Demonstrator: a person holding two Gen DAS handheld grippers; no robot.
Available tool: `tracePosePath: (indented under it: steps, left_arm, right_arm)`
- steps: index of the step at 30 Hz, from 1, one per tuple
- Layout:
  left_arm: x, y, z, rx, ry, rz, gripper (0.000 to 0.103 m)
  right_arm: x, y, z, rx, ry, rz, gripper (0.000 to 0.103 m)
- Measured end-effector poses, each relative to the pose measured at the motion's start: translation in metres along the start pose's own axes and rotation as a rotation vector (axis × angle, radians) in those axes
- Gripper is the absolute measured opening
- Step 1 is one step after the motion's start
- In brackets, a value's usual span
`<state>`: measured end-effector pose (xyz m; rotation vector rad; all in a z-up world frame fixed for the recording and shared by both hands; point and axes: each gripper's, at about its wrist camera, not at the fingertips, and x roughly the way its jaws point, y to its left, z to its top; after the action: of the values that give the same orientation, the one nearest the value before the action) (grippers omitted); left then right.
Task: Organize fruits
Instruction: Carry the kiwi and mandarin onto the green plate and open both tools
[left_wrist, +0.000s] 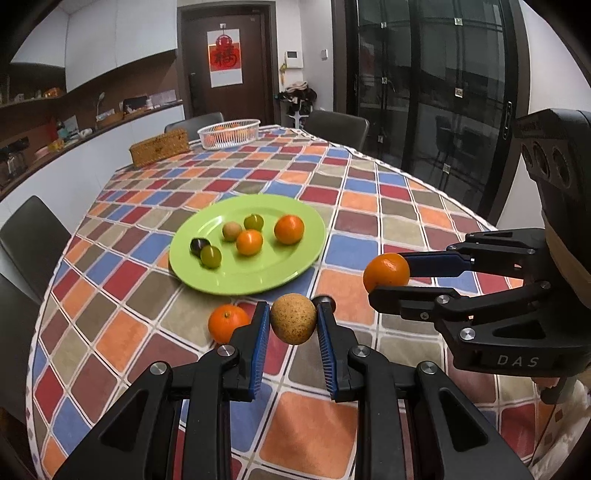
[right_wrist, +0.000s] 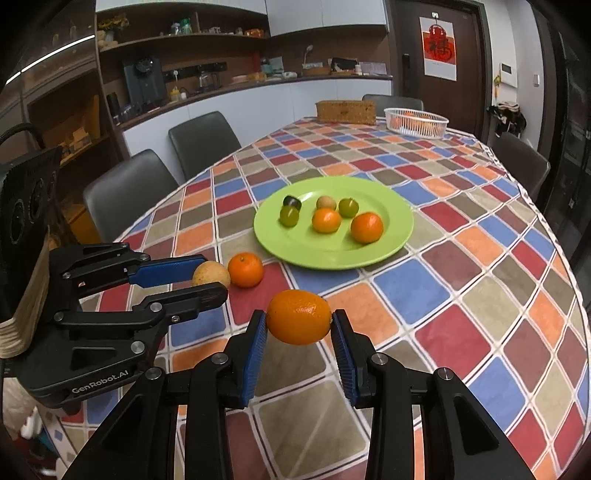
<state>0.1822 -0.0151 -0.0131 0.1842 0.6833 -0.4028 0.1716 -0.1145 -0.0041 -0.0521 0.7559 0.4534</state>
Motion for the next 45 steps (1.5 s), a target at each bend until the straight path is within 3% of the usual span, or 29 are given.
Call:
tracePosePath:
  steps: [12, 27, 36, 45]
  left_arm:
    - [0.002, 0.004, 0.03, -0.033, -0.039, 0.026, 0.026]
    - [0.038, 0.039, 0.077, -0.117, -0.021, 0.019, 0.026]
    - [0.074, 0.063, 0.097, -0.148, 0.024, 0.03, 0.026]
    - [0.122, 0.091, 0.102, -0.203, 0.124, 0.03, 0.026]
  right_arm:
    - [-0.005, -0.018, 0.033, 0.0, -0.073, 0.001, 0.037]
    - [0.024, -0.041, 0.087, -0.02, -0.089, -0.02, 0.037]
    - [0.058, -0.058, 0.109, 0.0, -0.038, -0.035, 0.037]
    - [0.102, -0.073, 0.127, -0.003, 0.047, -0.077, 0.037]
